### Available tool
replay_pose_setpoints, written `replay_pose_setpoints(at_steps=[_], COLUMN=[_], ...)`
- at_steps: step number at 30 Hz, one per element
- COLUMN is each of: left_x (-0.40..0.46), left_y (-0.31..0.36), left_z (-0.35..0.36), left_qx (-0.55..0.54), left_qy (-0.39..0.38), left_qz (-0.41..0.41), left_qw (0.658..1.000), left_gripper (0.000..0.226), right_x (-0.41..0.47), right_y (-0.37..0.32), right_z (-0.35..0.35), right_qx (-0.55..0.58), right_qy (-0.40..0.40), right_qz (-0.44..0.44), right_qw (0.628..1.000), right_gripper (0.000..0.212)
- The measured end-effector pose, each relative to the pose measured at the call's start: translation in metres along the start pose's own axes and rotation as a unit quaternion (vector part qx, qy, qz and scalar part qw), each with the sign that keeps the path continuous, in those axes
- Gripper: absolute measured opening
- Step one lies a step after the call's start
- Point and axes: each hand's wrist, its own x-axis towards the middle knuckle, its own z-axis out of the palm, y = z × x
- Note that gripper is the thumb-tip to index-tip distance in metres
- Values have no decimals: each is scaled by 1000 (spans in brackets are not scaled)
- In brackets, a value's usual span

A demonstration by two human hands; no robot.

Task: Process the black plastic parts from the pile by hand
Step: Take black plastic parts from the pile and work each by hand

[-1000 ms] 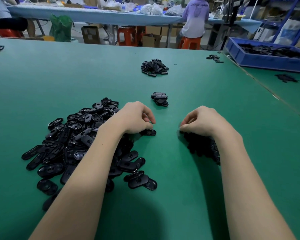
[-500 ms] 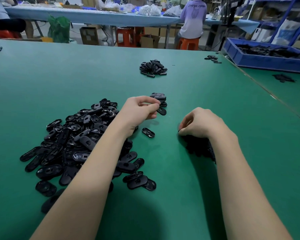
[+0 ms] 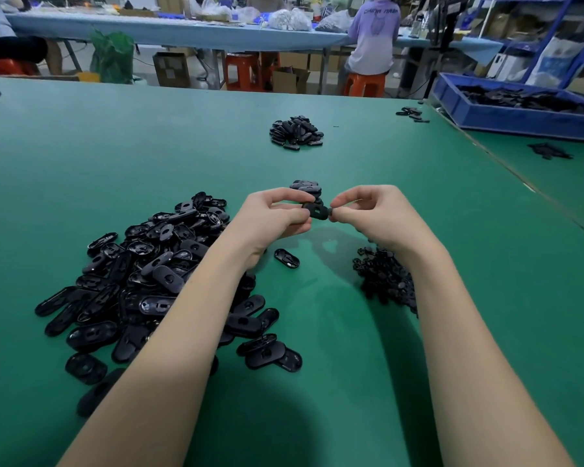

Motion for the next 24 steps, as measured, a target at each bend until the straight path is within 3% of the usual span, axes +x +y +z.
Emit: replay_pose_setpoints(at_steps=[24], left_x=[0], left_y=[0], left_z=[0], left_qx=[-42], left_qy=[-48], left_qz=[12], left_qw=[998], left_gripper=[22], right_x=[2], right_y=[-1], right_z=[12], right_qx=[62], right_qy=[61], right_qz=[43], right_qw=[995], right_gripper=[6])
